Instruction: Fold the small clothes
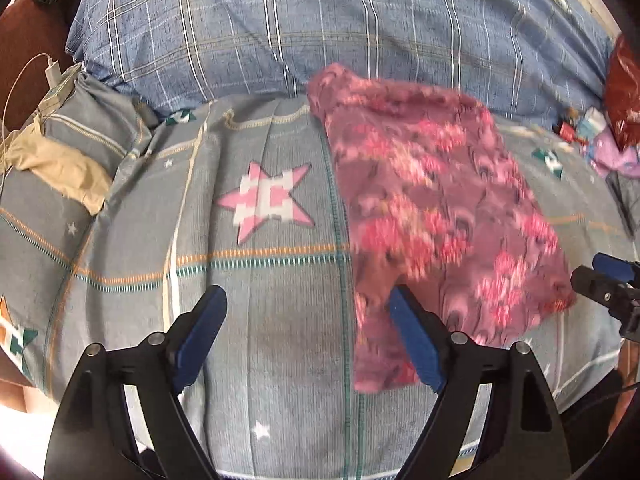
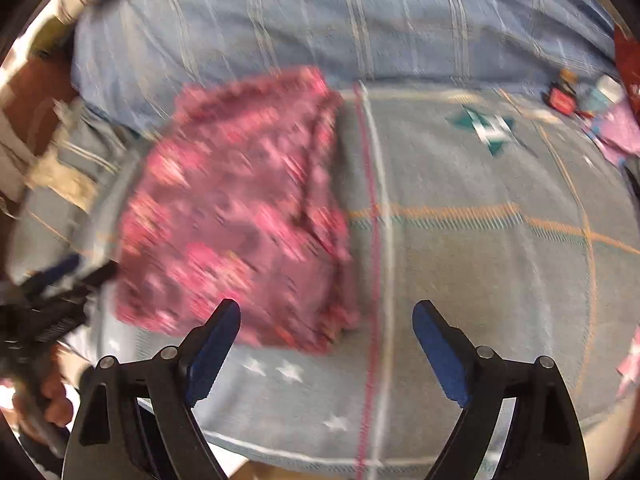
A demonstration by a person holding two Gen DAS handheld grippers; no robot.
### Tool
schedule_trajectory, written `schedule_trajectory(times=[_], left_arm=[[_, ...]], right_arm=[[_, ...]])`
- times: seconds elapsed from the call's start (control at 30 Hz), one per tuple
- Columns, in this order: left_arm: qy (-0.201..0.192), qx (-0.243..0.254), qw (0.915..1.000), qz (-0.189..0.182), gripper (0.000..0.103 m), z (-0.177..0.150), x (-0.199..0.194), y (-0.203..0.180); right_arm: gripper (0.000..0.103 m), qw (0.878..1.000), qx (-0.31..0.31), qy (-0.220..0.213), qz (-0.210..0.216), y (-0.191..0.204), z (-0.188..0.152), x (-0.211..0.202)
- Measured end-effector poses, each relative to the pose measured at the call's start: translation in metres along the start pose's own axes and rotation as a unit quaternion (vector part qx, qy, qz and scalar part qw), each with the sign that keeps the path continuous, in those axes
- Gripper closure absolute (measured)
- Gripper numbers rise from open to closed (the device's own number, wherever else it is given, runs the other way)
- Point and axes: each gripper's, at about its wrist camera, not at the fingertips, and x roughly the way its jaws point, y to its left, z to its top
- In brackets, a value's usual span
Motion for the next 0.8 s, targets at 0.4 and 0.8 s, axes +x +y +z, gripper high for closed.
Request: schedule_trajectory(times=[0.4, 0.8], left_arm=[[0.039, -0.1, 0.9824, -0.153, 0.019, 0.138, 0.074, 0.04], [0.06, -0.117, 0.9613, -0.242, 0.092, 0.2, 0.159, 0.024]], right_arm=[[0.021, 0.993, -0.019, -0.043, 0.112, 0.005, 0.134, 0.063], [0.09, 0.989, -0.055, 0.005, 0.134, 0.001, 0.197, 0.136]])
